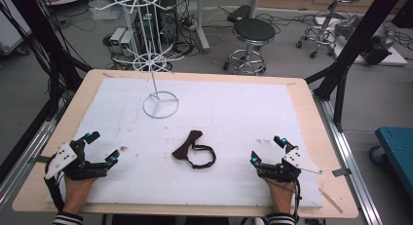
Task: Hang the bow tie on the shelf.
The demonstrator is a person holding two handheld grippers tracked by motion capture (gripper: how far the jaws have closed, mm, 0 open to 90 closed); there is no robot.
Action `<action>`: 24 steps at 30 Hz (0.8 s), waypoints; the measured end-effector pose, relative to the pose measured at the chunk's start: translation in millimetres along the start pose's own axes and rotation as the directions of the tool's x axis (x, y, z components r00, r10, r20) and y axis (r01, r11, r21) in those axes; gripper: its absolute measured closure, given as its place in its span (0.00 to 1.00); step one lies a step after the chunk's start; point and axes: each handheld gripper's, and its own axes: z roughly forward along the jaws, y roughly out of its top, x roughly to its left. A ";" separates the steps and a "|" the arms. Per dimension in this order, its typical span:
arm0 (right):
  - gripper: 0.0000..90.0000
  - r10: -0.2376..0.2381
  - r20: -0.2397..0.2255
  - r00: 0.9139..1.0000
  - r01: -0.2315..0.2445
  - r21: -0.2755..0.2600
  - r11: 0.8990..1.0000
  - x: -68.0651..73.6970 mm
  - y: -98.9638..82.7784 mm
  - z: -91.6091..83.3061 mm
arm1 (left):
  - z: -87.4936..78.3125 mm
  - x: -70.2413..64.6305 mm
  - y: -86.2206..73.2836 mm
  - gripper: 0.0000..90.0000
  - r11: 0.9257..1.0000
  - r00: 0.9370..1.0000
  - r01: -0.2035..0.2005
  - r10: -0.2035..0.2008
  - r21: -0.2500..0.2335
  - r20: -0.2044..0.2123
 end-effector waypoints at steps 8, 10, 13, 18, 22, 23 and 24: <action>0.01 0.007 0.000 1.000 -0.007 0.002 1.000 0.2 -0.1 -0.3 | 0.2 0.7 0.2 0.02 1.000 1.000 0.003 -0.003 0.003 0.001; 0.01 0.006 0.000 1.000 -0.006 0.002 1.000 0.0 -0.1 -0.2 | 0.2 0.5 0.2 0.02 1.000 1.000 0.002 -0.002 0.002 0.000; 0.01 0.007 0.001 1.000 -0.007 0.002 1.000 0.1 0.0 -0.2 | 0.2 0.5 0.3 0.02 1.000 1.000 0.002 -0.002 0.003 0.000; 0.01 0.009 -0.003 1.000 -0.009 0.001 1.000 -0.2 -0.1 -0.2 | 0.3 1.0 0.3 0.02 1.000 1.000 0.009 -0.009 0.002 0.002; 0.01 0.009 -0.001 1.000 -0.009 0.003 1.000 -0.2 0.0 -0.3 | 0.3 2.9 0.7 0.02 1.000 1.000 0.024 -0.024 0.002 0.009; 0.01 0.008 -0.002 1.000 -0.008 0.002 1.000 -0.2 -0.1 -0.1 | 0.3 3.3 0.7 0.02 1.000 1.000 0.028 -0.028 0.003 0.008; 0.01 0.008 -0.002 1.000 -0.008 0.002 1.000 -0.2 -0.1 -0.2 | 0.4 3.8 0.9 0.02 1.000 1.000 0.027 -0.027 0.006 0.009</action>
